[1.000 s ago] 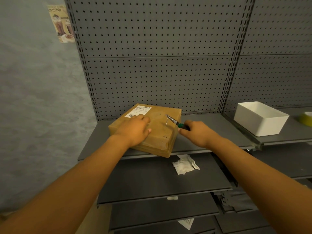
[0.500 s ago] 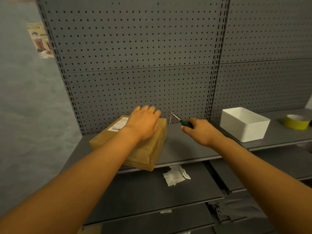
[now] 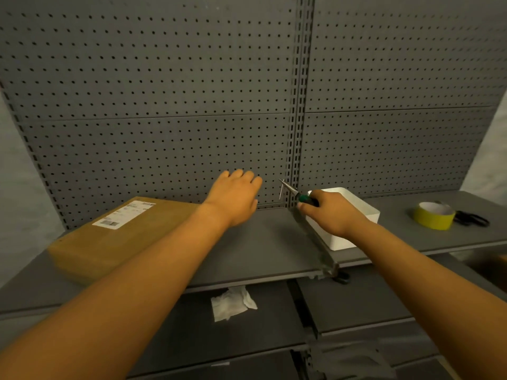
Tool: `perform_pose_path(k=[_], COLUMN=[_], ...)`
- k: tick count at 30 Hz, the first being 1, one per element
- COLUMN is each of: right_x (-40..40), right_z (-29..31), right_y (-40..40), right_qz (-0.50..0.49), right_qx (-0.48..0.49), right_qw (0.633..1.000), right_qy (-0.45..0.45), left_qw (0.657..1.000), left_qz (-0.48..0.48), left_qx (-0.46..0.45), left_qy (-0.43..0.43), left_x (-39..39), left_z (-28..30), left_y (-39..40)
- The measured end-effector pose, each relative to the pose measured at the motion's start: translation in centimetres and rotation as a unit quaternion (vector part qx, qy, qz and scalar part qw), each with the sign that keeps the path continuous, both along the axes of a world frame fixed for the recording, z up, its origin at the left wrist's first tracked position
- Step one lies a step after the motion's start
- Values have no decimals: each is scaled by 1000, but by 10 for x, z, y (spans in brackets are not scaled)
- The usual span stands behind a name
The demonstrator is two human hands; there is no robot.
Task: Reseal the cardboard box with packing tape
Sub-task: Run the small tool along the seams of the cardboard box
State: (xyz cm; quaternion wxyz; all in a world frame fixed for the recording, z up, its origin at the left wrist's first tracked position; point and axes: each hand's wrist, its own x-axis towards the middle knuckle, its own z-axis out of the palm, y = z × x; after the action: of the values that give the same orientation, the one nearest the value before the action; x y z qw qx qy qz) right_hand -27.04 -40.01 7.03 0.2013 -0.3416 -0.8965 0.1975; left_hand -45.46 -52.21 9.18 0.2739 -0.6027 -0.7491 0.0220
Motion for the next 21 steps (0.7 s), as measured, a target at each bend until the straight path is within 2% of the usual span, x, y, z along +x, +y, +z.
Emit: perform_pose_path(k=[10, 21], right_x=[66, 90], right_z=[-11, -19], right_y=[70, 114], right_qz=[-56, -114], right_qx=[-27, -53], right_qw=[998, 991], right_qy=[-26, -41], left_qw=[1000, 996], left_qz=[-19, -80], left_qx=[-16, -16], left_qy=[-8, -37], left_x=[53, 67], left_z=[-7, -16], left_y=[77, 148])
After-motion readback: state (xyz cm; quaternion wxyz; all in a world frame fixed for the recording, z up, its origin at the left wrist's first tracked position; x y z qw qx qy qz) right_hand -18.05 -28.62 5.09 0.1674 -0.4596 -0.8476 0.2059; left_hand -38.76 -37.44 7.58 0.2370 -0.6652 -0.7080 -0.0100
